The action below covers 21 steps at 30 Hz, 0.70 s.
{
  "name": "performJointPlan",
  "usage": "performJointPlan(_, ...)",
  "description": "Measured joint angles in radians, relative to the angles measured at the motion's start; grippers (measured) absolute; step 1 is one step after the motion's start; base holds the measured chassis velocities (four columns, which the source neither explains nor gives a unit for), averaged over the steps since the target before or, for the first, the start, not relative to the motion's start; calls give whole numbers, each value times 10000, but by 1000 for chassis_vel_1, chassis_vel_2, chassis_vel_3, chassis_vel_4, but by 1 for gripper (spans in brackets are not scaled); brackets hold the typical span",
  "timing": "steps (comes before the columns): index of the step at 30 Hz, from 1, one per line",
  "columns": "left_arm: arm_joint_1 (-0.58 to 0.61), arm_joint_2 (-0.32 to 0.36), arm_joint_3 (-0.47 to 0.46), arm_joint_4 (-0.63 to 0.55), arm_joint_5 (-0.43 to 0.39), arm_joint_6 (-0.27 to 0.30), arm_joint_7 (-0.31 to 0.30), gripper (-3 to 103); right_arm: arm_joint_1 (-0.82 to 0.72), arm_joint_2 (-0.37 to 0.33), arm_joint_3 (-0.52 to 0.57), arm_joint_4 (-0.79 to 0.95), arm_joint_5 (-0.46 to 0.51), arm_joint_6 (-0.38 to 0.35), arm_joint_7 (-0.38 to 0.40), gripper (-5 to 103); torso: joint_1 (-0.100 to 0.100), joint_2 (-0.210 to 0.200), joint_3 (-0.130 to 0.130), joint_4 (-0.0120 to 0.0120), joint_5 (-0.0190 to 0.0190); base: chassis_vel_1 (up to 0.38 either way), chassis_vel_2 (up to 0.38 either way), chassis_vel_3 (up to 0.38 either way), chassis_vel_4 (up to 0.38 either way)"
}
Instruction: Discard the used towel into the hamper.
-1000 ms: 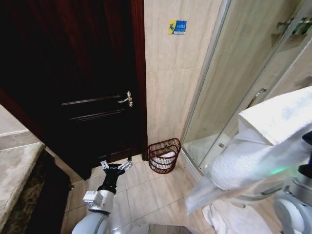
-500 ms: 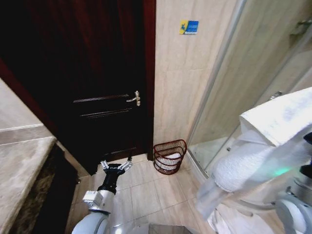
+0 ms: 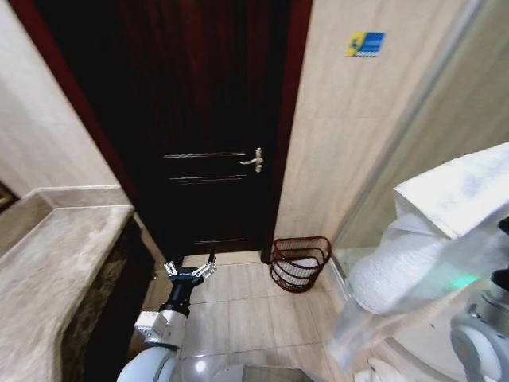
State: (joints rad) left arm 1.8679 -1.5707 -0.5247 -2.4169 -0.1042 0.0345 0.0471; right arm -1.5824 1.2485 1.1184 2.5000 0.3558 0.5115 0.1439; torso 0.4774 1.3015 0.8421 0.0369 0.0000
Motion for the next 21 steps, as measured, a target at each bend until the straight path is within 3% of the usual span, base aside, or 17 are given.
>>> performJointPlan(21,0,0,0,0,0,0,0,100,37,36,0,0,96,243,-86,6,0,0,0,-2,0,0,0,0,0)
